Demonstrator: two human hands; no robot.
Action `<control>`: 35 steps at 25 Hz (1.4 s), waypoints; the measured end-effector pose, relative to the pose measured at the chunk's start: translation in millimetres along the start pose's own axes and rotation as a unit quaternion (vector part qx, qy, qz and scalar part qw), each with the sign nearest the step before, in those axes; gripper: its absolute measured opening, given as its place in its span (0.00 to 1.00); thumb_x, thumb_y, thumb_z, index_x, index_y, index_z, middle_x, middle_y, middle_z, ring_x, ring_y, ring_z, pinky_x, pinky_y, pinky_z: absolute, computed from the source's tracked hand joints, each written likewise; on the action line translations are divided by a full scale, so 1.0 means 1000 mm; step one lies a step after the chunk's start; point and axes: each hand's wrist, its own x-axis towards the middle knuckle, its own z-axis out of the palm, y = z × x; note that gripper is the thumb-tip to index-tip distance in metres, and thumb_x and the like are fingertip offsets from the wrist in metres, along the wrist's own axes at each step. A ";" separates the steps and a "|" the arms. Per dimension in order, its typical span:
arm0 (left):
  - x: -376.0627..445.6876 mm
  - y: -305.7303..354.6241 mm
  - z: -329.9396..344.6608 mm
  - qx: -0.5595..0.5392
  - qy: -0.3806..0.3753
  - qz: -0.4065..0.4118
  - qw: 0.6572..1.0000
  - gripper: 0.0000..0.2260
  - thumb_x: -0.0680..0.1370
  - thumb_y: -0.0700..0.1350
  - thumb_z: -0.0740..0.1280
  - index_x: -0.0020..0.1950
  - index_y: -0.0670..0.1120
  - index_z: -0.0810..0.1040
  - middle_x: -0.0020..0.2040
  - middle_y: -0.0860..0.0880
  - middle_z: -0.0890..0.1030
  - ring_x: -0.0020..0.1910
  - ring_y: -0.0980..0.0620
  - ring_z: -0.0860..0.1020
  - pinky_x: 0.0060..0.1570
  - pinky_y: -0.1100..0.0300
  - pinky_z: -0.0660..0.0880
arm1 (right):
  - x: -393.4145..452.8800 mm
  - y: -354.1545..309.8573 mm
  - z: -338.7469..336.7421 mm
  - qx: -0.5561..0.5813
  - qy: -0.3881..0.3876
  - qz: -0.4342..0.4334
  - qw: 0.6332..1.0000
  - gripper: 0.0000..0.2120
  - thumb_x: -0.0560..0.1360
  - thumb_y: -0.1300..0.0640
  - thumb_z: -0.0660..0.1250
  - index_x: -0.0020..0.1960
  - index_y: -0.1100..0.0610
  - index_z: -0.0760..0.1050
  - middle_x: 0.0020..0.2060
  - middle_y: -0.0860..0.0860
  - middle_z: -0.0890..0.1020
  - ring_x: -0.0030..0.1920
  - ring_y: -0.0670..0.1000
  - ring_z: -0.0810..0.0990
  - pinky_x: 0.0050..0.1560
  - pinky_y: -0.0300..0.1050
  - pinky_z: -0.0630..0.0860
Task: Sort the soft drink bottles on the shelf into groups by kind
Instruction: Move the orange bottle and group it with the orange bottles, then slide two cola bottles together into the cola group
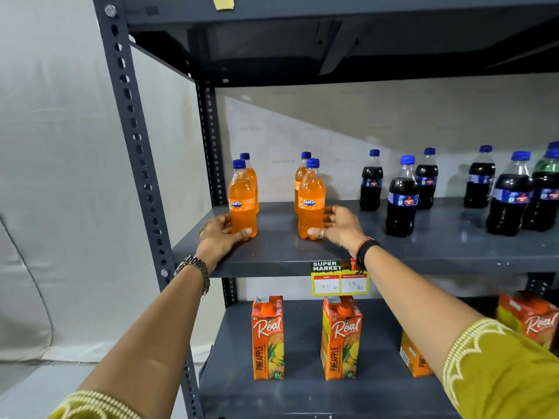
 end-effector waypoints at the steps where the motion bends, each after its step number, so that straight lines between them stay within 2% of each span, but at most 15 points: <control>1: -0.001 0.000 0.000 -0.003 0.002 0.000 1.000 0.35 0.66 0.45 0.76 0.69 0.39 0.66 0.67 0.42 0.74 0.64 0.47 0.73 0.65 0.52 0.69 | -0.001 0.001 0.001 0.013 -0.002 -0.001 1.000 0.34 0.63 0.59 0.77 0.66 0.62 0.68 0.63 0.58 0.77 0.62 0.56 0.77 0.64 0.53 0.73; 6: -0.002 0.002 0.000 -0.014 -0.001 -0.006 1.000 0.36 0.66 0.43 0.76 0.70 0.38 0.64 0.68 0.42 0.72 0.65 0.46 0.72 0.65 0.52 0.68 | 0.000 0.002 0.002 0.040 -0.015 0.006 0.999 0.35 0.66 0.61 0.75 0.69 0.61 0.65 0.66 0.58 0.74 0.65 0.56 0.74 0.67 0.54 0.70; 12: -0.001 0.000 0.000 -0.012 -0.007 -0.004 1.000 0.35 0.67 0.43 0.75 0.70 0.39 0.64 0.68 0.42 0.73 0.65 0.46 0.72 0.65 0.54 0.68 | 0.004 0.005 0.004 0.033 -0.016 0.006 0.999 0.32 0.67 0.61 0.74 0.68 0.61 0.65 0.66 0.58 0.74 0.65 0.56 0.74 0.66 0.55 0.71; 16: -0.003 -0.001 0.000 0.033 0.007 0.013 0.999 0.39 0.66 0.49 0.76 0.72 0.43 0.62 0.71 0.44 0.70 0.68 0.46 0.69 0.68 0.49 0.66 | 0.001 0.006 -0.005 0.060 -0.001 0.007 0.998 0.35 0.65 0.60 0.76 0.69 0.61 0.64 0.66 0.58 0.74 0.66 0.56 0.73 0.67 0.52 0.70; 18: -0.008 -0.004 0.002 0.061 0.058 0.055 0.995 0.37 0.69 0.52 0.73 0.73 0.48 0.60 0.73 0.46 0.67 0.71 0.45 0.65 0.67 0.45 0.67 | -0.005 0.009 -0.021 0.108 0.039 -0.007 0.993 0.34 0.66 0.61 0.75 0.68 0.62 0.66 0.66 0.58 0.74 0.65 0.55 0.73 0.66 0.49 0.71; 19: -0.013 -0.004 0.005 0.048 0.097 0.095 0.990 0.33 0.71 0.52 0.71 0.72 0.50 0.61 0.72 0.47 0.68 0.70 0.46 0.66 0.66 0.45 0.68 | -0.009 0.012 -0.032 0.127 0.060 -0.020 0.990 0.31 0.66 0.62 0.75 0.66 0.63 0.68 0.64 0.59 0.75 0.63 0.55 0.75 0.64 0.47 0.73; 21: -0.026 -0.003 0.014 -0.005 0.179 0.194 0.964 0.23 0.74 0.47 0.67 0.67 0.52 0.66 0.67 0.51 0.72 0.66 0.49 0.71 0.63 0.55 0.70 | -0.020 0.021 -0.056 0.150 0.102 -0.055 0.982 0.22 0.68 0.63 0.74 0.60 0.62 0.74 0.58 0.60 0.80 0.54 0.52 0.80 0.56 0.40 0.76; 23: -0.040 0.006 0.032 -0.022 0.230 0.261 0.937 0.16 0.74 0.42 0.64 0.61 0.53 0.71 0.59 0.54 0.75 0.57 0.55 0.74 0.56 0.68 0.70 | -0.034 0.034 -0.083 0.152 0.150 -0.080 0.974 0.15 0.68 0.63 0.73 0.53 0.60 0.77 0.51 0.58 0.83 0.46 0.47 0.82 0.48 0.32 0.77; 24: -0.046 0.012 0.043 -0.020 0.237 0.274 0.932 0.15 0.73 0.39 0.63 0.58 0.53 0.72 0.56 0.53 0.75 0.53 0.56 0.74 0.52 0.69 0.71 | -0.040 0.041 -0.096 0.146 0.173 -0.091 0.970 0.13 0.68 0.63 0.73 0.51 0.59 0.78 0.48 0.57 0.84 0.44 0.45 0.82 0.45 0.29 0.77; 27: -0.059 0.038 0.086 -0.009 0.192 0.303 0.933 0.14 0.72 0.34 0.62 0.53 0.50 0.75 0.51 0.50 0.78 0.47 0.56 0.75 0.48 0.64 0.73 | -0.055 0.061 -0.140 0.114 0.239 -0.117 0.957 0.11 0.68 0.61 0.74 0.49 0.56 0.78 0.44 0.53 0.84 0.40 0.42 0.81 0.42 0.28 0.77; 29: -0.067 0.063 0.120 -0.021 0.135 0.343 0.930 0.13 0.73 0.34 0.62 0.52 0.49 0.75 0.50 0.51 0.79 0.48 0.58 0.77 0.48 0.68 0.73 | -0.061 0.076 -0.172 0.091 0.291 -0.131 0.943 0.12 0.68 0.59 0.73 0.50 0.55 0.77 0.45 0.51 0.83 0.42 0.44 0.80 0.45 0.33 0.78; 31: -0.073 0.086 0.156 -0.046 0.072 0.350 0.933 0.13 0.73 0.35 0.63 0.52 0.52 0.75 0.51 0.53 0.79 0.49 0.59 0.77 0.49 0.69 0.73 | -0.064 0.089 -0.200 0.049 0.348 -0.139 0.926 0.15 0.68 0.58 0.73 0.54 0.55 0.75 0.50 0.50 0.81 0.47 0.48 0.78 0.50 0.41 0.76; 33: -0.076 0.104 0.199 -0.086 0.009 0.287 0.954 0.15 0.73 0.38 0.65 0.56 0.52 0.73 0.58 0.53 0.77 0.56 0.59 0.75 0.56 0.63 0.72 | -0.064 0.104 -0.228 0.005 0.389 -0.138 0.911 0.21 0.68 0.57 0.73 0.59 0.56 0.72 0.56 0.53 0.78 0.54 0.52 0.76 0.55 0.47 0.73; 35: -0.070 0.115 0.238 -0.115 -0.033 0.153 0.981 0.22 0.72 0.42 0.69 0.65 0.48 0.68 0.67 0.49 0.71 0.65 0.55 0.69 0.62 0.61 0.67 | -0.060 0.119 -0.252 -0.020 0.398 -0.125 0.909 0.27 0.67 0.58 0.74 0.63 0.58 0.68 0.61 0.56 0.74 0.59 0.55 0.74 0.60 0.53 0.72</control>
